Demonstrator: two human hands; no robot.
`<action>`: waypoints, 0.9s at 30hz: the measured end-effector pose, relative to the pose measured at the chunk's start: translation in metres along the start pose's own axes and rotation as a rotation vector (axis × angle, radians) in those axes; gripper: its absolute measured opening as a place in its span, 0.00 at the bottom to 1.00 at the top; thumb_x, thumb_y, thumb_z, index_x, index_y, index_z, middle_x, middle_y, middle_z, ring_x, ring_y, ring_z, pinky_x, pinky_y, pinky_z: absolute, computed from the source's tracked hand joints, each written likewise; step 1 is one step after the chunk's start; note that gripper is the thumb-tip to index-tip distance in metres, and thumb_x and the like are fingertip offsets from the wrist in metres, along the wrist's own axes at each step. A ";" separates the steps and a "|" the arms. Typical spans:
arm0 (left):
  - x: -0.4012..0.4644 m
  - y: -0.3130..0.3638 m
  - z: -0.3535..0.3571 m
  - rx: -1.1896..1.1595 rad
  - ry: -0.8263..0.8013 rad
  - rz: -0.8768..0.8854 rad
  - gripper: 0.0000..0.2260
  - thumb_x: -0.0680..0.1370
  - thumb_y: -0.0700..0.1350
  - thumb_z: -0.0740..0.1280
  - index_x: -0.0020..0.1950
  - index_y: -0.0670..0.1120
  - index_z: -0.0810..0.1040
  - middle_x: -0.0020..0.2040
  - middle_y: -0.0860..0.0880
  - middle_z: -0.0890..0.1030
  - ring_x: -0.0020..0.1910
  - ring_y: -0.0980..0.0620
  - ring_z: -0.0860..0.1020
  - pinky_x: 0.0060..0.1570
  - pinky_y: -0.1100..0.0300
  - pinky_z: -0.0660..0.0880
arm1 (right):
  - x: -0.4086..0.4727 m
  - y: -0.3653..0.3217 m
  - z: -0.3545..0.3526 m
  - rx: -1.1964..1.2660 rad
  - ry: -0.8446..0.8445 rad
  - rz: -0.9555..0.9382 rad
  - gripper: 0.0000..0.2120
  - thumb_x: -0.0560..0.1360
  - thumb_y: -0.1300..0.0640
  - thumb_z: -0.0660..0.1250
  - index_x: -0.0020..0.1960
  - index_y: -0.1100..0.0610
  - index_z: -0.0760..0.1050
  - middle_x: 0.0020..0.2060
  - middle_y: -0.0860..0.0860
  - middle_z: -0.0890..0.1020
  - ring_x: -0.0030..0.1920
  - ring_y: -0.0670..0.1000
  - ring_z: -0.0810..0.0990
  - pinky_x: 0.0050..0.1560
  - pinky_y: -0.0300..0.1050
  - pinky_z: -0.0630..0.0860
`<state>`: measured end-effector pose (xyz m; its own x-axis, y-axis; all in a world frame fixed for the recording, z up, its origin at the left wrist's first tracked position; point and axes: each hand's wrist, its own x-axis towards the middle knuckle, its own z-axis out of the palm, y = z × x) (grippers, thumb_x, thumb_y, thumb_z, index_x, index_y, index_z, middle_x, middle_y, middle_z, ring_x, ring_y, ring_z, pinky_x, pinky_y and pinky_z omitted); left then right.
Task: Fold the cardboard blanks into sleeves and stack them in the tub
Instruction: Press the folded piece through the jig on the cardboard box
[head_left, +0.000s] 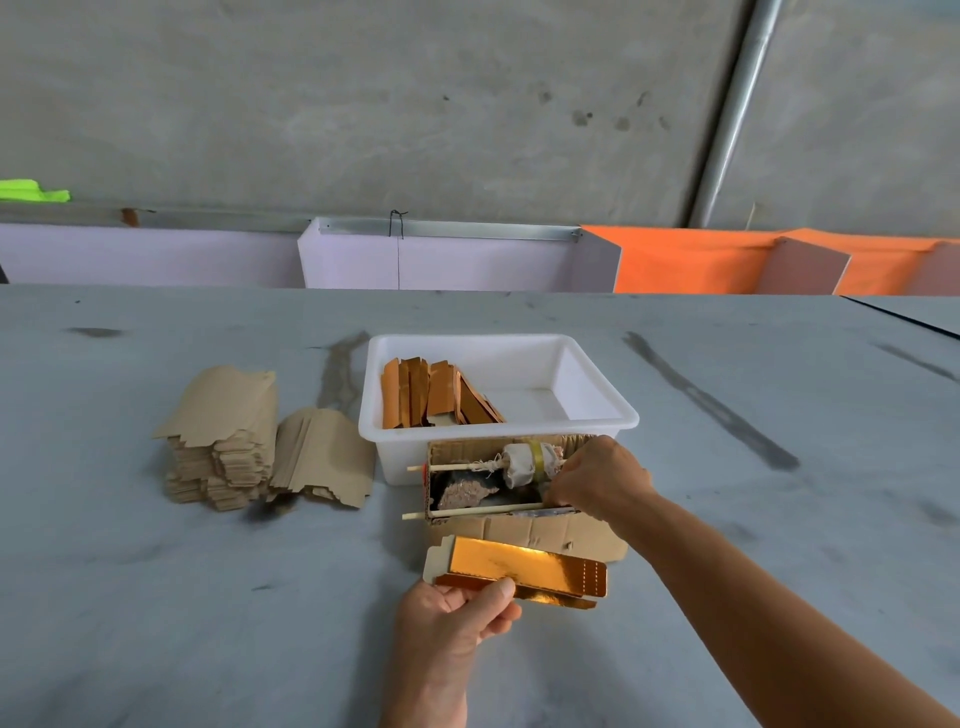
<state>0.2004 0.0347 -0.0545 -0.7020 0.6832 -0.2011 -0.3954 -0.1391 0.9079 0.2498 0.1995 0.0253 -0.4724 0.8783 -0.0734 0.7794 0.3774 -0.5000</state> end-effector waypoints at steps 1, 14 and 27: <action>0.000 0.000 0.000 0.001 0.002 0.000 0.05 0.69 0.32 0.72 0.43 0.35 0.80 0.34 0.39 0.83 0.30 0.47 0.81 0.31 0.58 0.79 | 0.000 0.000 0.000 0.004 -0.003 0.005 0.13 0.71 0.56 0.72 0.52 0.56 0.74 0.39 0.48 0.76 0.45 0.49 0.78 0.57 0.49 0.76; -0.002 0.003 0.013 0.056 0.039 0.076 0.08 0.69 0.34 0.74 0.32 0.43 0.82 0.32 0.43 0.83 0.29 0.50 0.81 0.31 0.63 0.78 | -0.001 -0.015 -0.024 0.176 -0.134 0.066 0.12 0.67 0.65 0.74 0.50 0.65 0.80 0.44 0.58 0.82 0.37 0.50 0.76 0.35 0.38 0.72; 0.010 0.000 0.020 0.033 0.074 0.148 0.08 0.69 0.29 0.71 0.43 0.40 0.80 0.34 0.49 0.84 0.34 0.56 0.82 0.38 0.68 0.77 | -0.011 -0.011 -0.028 0.274 -0.096 0.065 0.12 0.63 0.70 0.75 0.44 0.64 0.76 0.34 0.57 0.79 0.34 0.52 0.78 0.34 0.41 0.76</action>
<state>0.2056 0.0562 -0.0494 -0.7930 0.6026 -0.0900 -0.2659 -0.2094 0.9410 0.2575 0.1936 0.0556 -0.4717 0.8616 -0.1875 0.6756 0.2165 -0.7048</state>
